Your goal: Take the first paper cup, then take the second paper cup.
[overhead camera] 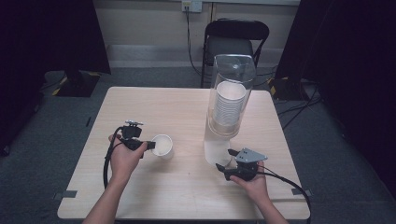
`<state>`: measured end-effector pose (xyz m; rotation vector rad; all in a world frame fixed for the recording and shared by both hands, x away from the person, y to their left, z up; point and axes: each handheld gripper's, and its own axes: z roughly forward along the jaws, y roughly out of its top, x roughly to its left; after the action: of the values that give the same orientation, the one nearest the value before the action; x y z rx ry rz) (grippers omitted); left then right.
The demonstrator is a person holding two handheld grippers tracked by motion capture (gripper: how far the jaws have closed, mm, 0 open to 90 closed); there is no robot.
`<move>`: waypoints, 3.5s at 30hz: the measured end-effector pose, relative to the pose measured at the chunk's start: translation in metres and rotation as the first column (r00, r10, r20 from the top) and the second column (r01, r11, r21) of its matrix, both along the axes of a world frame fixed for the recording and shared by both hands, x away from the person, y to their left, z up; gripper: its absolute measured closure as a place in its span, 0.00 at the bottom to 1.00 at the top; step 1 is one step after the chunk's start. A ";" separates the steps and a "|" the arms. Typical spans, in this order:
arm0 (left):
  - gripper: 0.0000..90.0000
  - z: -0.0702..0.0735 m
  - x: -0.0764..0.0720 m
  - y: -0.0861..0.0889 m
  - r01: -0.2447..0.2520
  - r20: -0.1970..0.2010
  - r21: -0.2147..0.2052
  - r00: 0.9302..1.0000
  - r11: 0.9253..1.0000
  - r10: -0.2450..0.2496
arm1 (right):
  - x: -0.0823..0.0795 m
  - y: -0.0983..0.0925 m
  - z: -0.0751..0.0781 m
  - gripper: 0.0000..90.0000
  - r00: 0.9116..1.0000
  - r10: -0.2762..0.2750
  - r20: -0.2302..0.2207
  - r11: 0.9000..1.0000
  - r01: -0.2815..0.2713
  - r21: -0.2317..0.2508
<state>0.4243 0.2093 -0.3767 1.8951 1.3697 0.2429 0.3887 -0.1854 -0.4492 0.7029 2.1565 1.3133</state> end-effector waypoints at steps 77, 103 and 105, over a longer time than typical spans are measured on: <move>0.13 -0.096 -0.073 0.001 0.297 0.252 0.236 0.901 0.925 -0.353 | 0.037 0.012 0.045 0.27 0.995 -0.041 0.086 0.986 0.026 0.164; 0.12 -0.096 -0.073 0.000 0.298 0.249 0.235 0.902 0.925 -0.354 | 0.038 0.012 0.043 0.41 0.987 -0.069 0.148 0.973 0.033 0.229; 0.12 -0.096 -0.073 0.000 0.298 0.248 0.235 0.902 0.925 -0.354 | 0.038 0.012 0.042 0.41 0.987 -0.068 0.144 0.973 0.033 0.228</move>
<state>0.3514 0.2093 -0.4730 2.1177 0.8415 0.4744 0.4265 -0.1737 -0.4069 0.7160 1.8767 1.5483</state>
